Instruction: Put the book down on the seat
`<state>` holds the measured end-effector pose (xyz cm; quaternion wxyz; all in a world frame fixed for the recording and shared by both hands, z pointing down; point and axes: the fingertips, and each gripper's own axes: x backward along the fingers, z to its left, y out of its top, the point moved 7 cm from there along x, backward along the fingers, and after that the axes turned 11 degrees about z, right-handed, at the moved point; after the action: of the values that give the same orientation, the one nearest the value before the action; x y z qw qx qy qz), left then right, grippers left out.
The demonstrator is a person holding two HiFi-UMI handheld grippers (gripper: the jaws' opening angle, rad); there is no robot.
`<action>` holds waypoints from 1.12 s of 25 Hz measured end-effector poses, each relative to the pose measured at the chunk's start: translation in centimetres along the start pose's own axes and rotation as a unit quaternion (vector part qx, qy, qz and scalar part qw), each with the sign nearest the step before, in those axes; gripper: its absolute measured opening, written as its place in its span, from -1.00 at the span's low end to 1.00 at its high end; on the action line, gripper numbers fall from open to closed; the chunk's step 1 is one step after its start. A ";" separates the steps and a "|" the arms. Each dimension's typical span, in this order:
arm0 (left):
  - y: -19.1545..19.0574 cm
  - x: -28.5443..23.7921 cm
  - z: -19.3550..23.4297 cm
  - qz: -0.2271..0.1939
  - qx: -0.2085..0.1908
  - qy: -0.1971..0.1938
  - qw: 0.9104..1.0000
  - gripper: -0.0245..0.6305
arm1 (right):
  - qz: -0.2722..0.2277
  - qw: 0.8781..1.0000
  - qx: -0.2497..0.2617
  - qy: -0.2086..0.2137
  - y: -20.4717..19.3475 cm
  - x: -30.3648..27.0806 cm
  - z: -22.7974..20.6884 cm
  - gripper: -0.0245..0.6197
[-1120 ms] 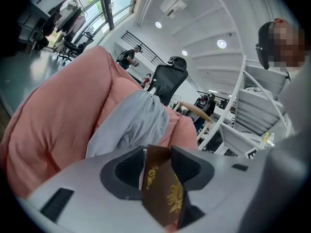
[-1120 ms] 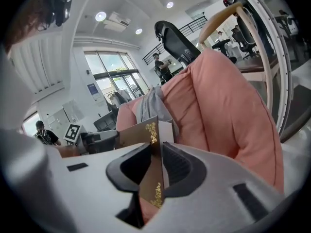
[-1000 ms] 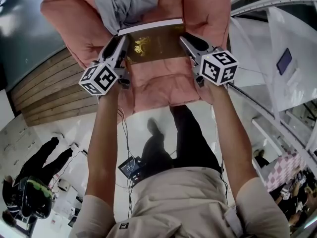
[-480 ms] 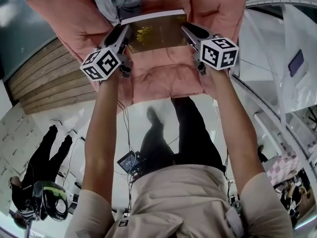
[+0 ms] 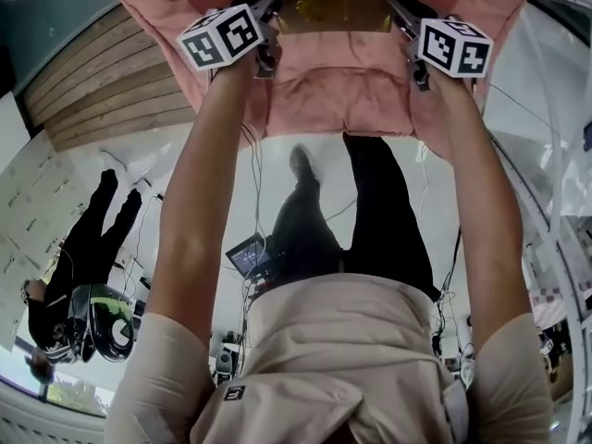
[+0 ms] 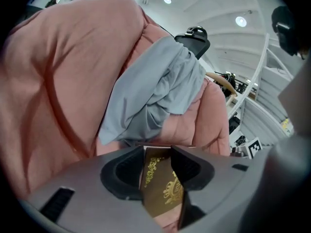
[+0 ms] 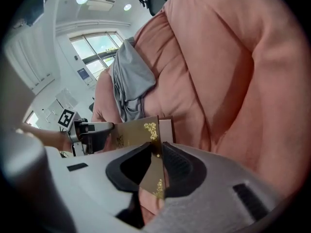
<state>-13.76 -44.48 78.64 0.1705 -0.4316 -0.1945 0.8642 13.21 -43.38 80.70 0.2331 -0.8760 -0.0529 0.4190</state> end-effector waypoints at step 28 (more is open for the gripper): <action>0.7 5.8 -4.0 0.059 -0.063 0.042 0.995 -0.42 | 0.004 1.000 -0.005 -0.014 2.3 3.3 4.5 -0.69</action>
<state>-13.85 -41.67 72.17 0.0996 -0.4884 -0.2150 0.8398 11.67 -42.86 74.89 0.2266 -0.8714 -0.0549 0.4316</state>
